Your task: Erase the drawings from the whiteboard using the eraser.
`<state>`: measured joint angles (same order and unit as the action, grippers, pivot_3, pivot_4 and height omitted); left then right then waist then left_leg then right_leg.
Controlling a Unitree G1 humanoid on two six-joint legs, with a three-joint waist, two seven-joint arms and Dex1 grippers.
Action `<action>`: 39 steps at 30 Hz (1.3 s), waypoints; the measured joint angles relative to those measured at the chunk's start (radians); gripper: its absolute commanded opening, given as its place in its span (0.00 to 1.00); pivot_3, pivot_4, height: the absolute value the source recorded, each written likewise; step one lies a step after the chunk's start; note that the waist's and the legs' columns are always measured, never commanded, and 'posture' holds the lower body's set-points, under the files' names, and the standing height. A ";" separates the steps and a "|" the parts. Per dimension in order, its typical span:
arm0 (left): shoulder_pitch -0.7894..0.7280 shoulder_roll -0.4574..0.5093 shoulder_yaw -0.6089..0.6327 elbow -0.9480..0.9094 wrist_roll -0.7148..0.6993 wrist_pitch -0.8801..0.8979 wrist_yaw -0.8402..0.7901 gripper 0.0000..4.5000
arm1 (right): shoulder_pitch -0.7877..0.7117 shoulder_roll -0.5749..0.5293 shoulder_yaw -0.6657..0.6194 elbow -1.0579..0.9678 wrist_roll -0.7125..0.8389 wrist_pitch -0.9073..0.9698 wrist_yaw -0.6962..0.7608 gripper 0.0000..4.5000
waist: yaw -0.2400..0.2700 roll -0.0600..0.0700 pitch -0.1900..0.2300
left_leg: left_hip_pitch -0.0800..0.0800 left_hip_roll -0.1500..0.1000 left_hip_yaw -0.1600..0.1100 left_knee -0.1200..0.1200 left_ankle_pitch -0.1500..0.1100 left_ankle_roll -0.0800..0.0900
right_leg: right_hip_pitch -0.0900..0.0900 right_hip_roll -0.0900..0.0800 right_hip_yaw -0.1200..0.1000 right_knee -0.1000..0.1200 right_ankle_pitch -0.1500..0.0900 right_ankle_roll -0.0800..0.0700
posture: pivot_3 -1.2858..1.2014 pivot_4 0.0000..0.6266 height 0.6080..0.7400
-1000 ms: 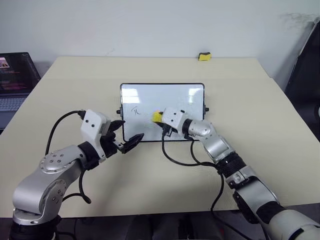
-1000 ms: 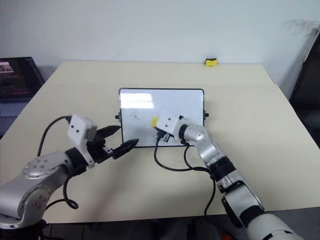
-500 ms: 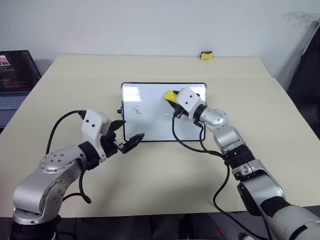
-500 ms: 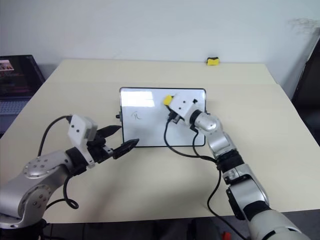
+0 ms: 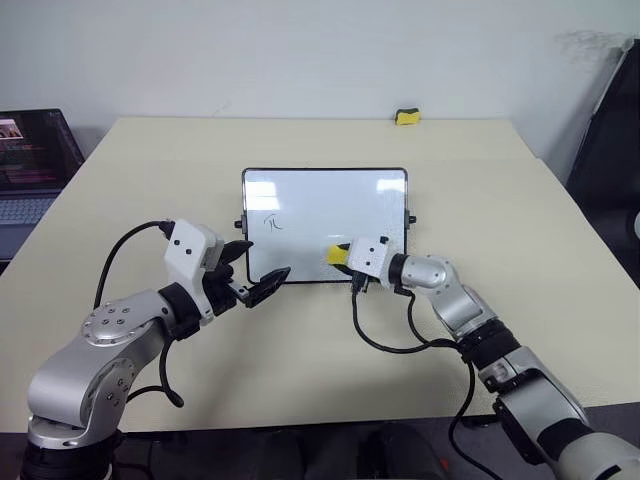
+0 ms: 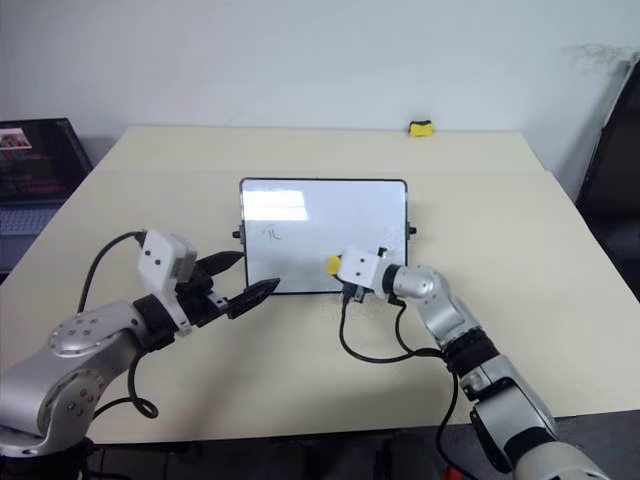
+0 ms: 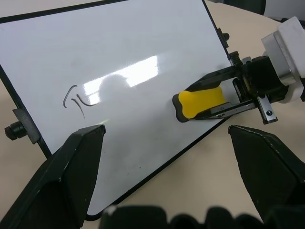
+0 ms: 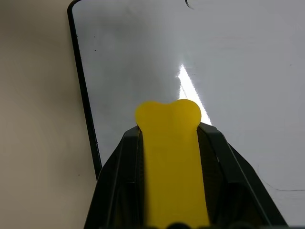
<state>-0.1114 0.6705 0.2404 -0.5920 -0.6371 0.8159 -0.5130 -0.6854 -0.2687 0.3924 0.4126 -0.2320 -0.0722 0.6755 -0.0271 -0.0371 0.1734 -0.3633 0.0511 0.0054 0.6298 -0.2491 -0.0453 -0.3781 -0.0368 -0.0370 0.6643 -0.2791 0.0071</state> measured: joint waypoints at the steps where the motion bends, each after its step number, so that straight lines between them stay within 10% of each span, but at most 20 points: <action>1: 0.000 0.000 0.000 0.000 0.000 0.000 0.000 1.00 | 0.000 0.003 -0.005 -0.005 0.008 0.011 0.001 0.26 | 0.000 0.000 0.000 | 0.000 0.000 0.000 0.000 0.000 0.000 | 0.000 0.000 0.000 0.000 0.000 0.000 | 0.52 0.24 1.00; 19: 0.198 0.067 0.094 -0.045 -0.025 -0.018 -0.091 1.00 | 0.406 -0.222 -0.231 -0.807 0.480 0.779 0.156 0.26 | 0.012 0.001 0.001 | -0.017 0.000 -0.002 0.000 -0.003 -0.002 | -0.012 -0.002 -0.002 -0.005 0.001 -0.002 | 0.52 0.24 1.00; 39: 0.334 0.075 0.275 -0.057 -0.019 -0.015 -0.068 1.00 | 0.383 -0.296 -0.137 -0.779 0.451 0.610 0.178 0.26 | 0.023 0.000 0.001 | -0.017 -0.001 -0.003 0.000 -0.003 -0.001 | -0.012 0.001 -0.002 -0.005 -0.003 0.000 | 0.52 0.24 1.00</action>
<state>0.2229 0.7456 0.5154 -0.6487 -0.6558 0.8007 -0.5810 -0.3028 -0.5649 0.2552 -0.3661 0.2192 0.5379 0.8535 -0.0038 -0.0367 0.1742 -0.3804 0.0503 0.0025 0.6296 -0.2522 -0.0468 -0.3904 -0.0361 -0.0389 0.6590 -0.2818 0.0075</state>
